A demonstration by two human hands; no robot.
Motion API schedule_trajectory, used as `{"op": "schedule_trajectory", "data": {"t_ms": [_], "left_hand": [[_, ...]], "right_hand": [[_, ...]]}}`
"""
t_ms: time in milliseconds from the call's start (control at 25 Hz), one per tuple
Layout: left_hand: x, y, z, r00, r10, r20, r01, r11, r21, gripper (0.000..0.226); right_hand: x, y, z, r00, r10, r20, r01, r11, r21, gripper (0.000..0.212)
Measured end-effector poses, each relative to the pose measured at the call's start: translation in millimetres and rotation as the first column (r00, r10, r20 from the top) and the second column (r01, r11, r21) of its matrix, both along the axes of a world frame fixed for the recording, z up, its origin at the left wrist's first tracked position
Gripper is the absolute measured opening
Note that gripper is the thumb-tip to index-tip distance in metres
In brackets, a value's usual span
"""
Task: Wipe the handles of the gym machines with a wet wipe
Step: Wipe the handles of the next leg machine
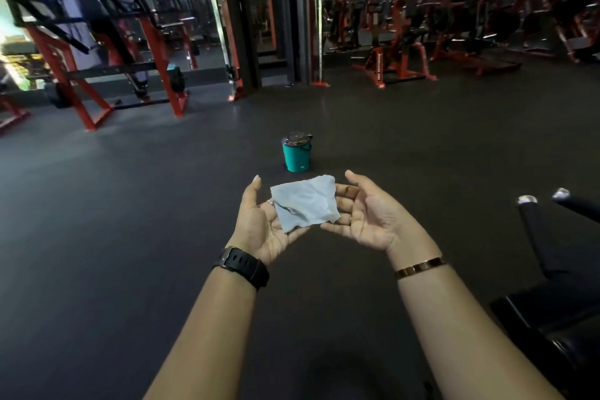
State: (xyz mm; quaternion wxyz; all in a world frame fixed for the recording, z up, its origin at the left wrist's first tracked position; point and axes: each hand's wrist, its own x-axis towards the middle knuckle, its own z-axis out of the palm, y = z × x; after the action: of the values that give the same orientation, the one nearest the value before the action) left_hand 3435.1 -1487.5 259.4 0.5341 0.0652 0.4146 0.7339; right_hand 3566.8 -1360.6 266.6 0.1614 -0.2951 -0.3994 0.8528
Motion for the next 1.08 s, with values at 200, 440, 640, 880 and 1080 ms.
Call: {"op": "schedule_trajectory", "data": {"t_ms": [200, 440, 640, 880, 1080], "left_hand": [[-53, 54, 10, 0.999, 0.038, 0.021, -0.039, 0.998, 0.042, 0.078], [-116, 124, 0, 1.000, -0.011, 0.013, 0.010, 1.000, 0.017, 0.077], [-192, 211, -5, 0.994, -0.110, 0.003, 0.110, 0.994, 0.019, 0.079], [-264, 325, 11, 0.945, -0.328, -0.007, 0.328, 0.944, 0.021, 0.077], [-273, 414, 10, 0.872, -0.489, -0.026, 0.489, 0.872, -0.002, 0.081]], "right_hand": [[-64, 61, 9, 0.999, 0.049, -0.010, -0.050, 0.999, -0.014, 0.043], [-125, 125, -3, 1.000, 0.023, 0.015, -0.022, 0.999, -0.039, 0.041], [-186, 201, -5, 0.997, -0.073, -0.002, 0.073, 0.996, -0.043, 0.042], [-236, 285, 10, 0.976, -0.218, 0.010, 0.218, 0.975, -0.040, 0.039], [-232, 350, 7, 0.932, -0.362, -0.020, 0.360, 0.930, -0.067, 0.036]]}}
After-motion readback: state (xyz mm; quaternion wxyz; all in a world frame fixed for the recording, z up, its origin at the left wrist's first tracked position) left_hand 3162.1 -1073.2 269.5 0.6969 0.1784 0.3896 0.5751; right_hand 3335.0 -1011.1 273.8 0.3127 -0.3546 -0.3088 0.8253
